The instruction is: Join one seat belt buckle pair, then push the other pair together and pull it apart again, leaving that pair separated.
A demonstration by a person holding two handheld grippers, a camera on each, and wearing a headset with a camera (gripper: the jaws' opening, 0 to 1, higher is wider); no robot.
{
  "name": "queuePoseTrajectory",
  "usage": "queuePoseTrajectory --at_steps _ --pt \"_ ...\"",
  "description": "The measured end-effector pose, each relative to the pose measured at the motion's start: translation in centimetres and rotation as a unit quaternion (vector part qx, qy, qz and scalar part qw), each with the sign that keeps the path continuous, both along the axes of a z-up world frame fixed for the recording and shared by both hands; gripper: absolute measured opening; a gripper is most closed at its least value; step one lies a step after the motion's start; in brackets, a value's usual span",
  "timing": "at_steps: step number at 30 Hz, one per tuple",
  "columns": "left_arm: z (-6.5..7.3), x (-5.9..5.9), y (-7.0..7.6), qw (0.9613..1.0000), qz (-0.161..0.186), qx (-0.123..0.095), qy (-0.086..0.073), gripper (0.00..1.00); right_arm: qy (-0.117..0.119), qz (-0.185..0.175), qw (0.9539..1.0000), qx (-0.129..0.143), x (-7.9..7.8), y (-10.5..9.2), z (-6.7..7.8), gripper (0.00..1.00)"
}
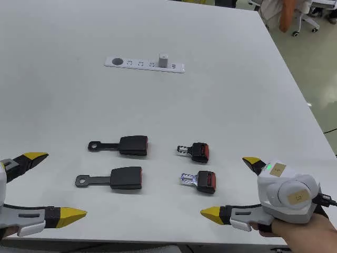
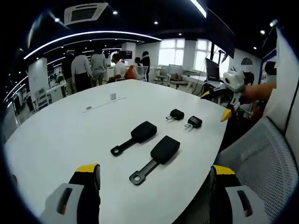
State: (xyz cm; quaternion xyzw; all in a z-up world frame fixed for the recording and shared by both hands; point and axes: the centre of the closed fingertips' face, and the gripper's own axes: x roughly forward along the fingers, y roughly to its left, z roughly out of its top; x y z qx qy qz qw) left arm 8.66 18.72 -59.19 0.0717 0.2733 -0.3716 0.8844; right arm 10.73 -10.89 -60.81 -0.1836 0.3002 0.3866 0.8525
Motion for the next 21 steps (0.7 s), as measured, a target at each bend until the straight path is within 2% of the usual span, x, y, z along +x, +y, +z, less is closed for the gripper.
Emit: queuePoseTrajectory --at_steps 21 --pt "-0.31 0.15 0.37 1.0000 0.001 0.001 0.000 1.00 0.001 -0.007 1.0000 0.003 0.18 -0.29 0.00 1.00"
